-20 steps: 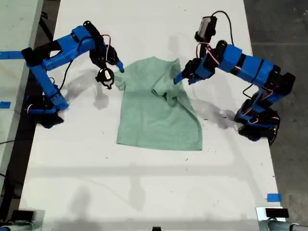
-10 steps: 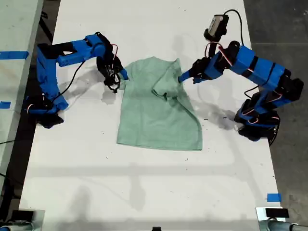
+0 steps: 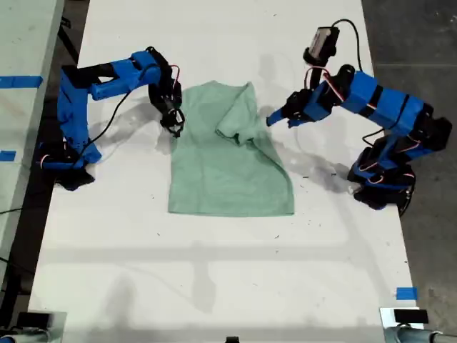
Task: Fold tshirt
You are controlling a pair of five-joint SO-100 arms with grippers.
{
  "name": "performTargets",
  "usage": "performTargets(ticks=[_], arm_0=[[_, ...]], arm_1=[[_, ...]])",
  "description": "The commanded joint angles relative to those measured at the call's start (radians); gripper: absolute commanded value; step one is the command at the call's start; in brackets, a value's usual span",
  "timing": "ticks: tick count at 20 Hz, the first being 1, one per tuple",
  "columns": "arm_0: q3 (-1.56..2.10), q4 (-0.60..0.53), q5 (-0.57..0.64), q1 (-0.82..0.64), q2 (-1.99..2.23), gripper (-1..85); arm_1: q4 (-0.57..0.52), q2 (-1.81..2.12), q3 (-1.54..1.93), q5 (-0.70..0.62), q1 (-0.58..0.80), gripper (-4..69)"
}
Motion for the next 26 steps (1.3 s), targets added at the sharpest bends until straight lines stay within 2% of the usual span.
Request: performTargets(ticks=[1,6,10,12,15,19,22,23,24,26], arm_0=[[-0.055,0.161,-0.028,0.034,0.109,0.0],[-0.232,0.316,-0.049,0.097,0.179,0.0],[-0.426,0.311,-0.037,0.156,0.166,0.0],[-0.543,0.242,0.032,0.202,0.104,0.0],[-0.546,0.048,0.098,0.262,0.011,0.0],[-0.577,-0.133,0.189,0.290,-0.161,1.8],[-0.597,-0.252,0.221,0.321,-0.236,2.1],[-0.600,-0.262,0.219,0.321,-0.249,8.8],[-0.600,-0.252,0.221,0.321,-0.247,19.1],[-0.578,-0.190,0.222,0.318,-0.178,23.9]], arm_1=[[-0.028,0.077,0.006,0.012,0.002,21.8],[-0.057,0.109,0.055,0.018,0.008,21.4],[-0.044,0.149,0.083,0.025,0.005,21.3],[-0.041,0.176,0.100,0.029,0.006,21.2],[-0.041,0.193,0.112,0.035,0.008,21.1],[-0.041,0.193,0.117,0.048,-0.003,21.1],[-0.048,0.193,0.127,0.055,-0.009,21.0],[-0.051,0.193,0.129,0.058,-0.011,21.0],[-0.052,0.193,0.132,0.060,-0.012,21.0],[-0.052,0.195,0.144,0.060,-0.015,21.1]])
